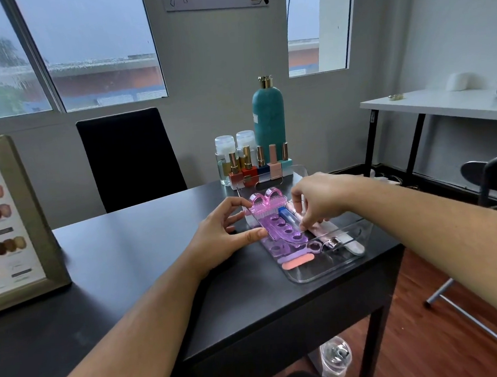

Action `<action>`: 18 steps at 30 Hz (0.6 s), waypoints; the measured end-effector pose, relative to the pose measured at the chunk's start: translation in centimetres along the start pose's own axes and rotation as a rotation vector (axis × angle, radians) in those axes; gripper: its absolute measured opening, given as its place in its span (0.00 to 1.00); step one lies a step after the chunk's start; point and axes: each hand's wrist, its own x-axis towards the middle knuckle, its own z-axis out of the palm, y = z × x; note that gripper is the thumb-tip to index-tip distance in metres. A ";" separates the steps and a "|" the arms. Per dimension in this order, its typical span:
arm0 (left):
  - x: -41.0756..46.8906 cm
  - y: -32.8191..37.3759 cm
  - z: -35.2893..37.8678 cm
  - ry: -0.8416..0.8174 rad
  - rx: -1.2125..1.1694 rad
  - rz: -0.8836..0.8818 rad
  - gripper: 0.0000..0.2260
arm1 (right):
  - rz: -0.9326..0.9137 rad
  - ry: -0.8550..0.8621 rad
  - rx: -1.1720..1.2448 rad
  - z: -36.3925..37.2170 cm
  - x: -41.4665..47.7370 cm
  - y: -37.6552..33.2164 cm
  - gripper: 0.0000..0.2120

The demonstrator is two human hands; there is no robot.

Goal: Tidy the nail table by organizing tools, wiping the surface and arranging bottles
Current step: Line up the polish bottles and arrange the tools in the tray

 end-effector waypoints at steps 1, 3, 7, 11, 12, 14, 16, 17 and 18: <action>0.0 0.0 0.0 -0.001 -0.001 -0.001 0.29 | 0.002 0.005 0.014 -0.2 0.0 0.2 0.13; 0.0 0.0 0.0 -0.001 0.003 -0.004 0.30 | 0.013 0.013 0.054 -0.8 -0.2 0.6 0.14; 0.1 -0.1 -0.1 -0.005 0.001 -0.004 0.30 | 0.043 -0.069 0.100 -1.1 -0.4 0.8 0.15; 0.1 -0.2 -0.1 -0.005 -0.003 0.007 0.28 | 0.043 -0.059 0.069 -0.7 -0.4 0.6 0.13; 0.1 -0.2 -0.1 -0.006 -0.007 0.009 0.28 | 0.043 -0.051 0.053 -0.8 -0.3 0.6 0.13; 0.1 -0.1 -0.1 -0.007 -0.011 0.008 0.28 | 0.047 -0.044 0.030 -0.8 -0.4 0.5 0.12; 0.0 -0.1 -0.1 -0.007 -0.009 0.009 0.28 | 0.051 -0.041 0.022 -0.8 -0.4 0.5 0.12; 0.0 -0.1 -0.1 -0.008 -0.007 0.011 0.28 | 0.051 -0.038 0.019 -0.7 -0.4 0.5 0.12; 0.0 0.0 -0.1 -0.008 -0.006 0.011 0.28 | 0.051 -0.033 0.018 -0.7 -0.4 0.5 0.12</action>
